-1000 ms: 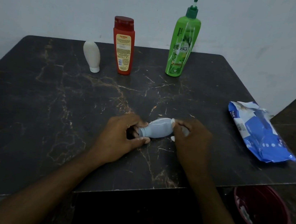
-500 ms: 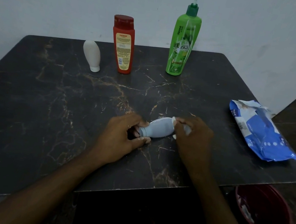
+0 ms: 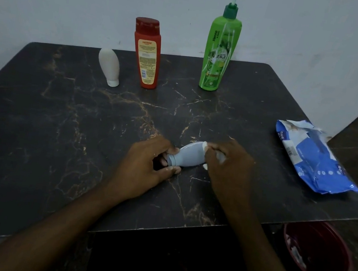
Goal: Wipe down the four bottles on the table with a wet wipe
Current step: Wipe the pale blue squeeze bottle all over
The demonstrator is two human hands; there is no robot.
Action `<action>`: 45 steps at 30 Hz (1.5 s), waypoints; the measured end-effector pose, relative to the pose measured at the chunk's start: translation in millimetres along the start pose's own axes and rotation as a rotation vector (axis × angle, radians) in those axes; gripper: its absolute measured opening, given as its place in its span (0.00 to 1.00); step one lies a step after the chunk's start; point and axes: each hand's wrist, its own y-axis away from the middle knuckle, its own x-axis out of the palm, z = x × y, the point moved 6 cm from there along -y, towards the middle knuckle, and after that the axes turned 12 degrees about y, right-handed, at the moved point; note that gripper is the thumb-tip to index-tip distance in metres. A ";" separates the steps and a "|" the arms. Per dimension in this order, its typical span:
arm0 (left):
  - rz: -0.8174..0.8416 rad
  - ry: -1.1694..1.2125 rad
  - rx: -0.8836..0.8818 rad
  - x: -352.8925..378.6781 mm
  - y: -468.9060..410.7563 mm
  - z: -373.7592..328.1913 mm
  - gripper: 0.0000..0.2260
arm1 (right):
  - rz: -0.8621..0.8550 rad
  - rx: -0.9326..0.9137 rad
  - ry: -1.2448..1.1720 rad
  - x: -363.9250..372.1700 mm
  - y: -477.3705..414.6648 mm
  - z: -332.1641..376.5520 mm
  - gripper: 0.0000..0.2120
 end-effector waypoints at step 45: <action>-0.023 0.016 0.125 0.1 1.3 -9.6 0.14 | -0.181 -0.024 -0.142 -9.1 13.1 -3.7 0.04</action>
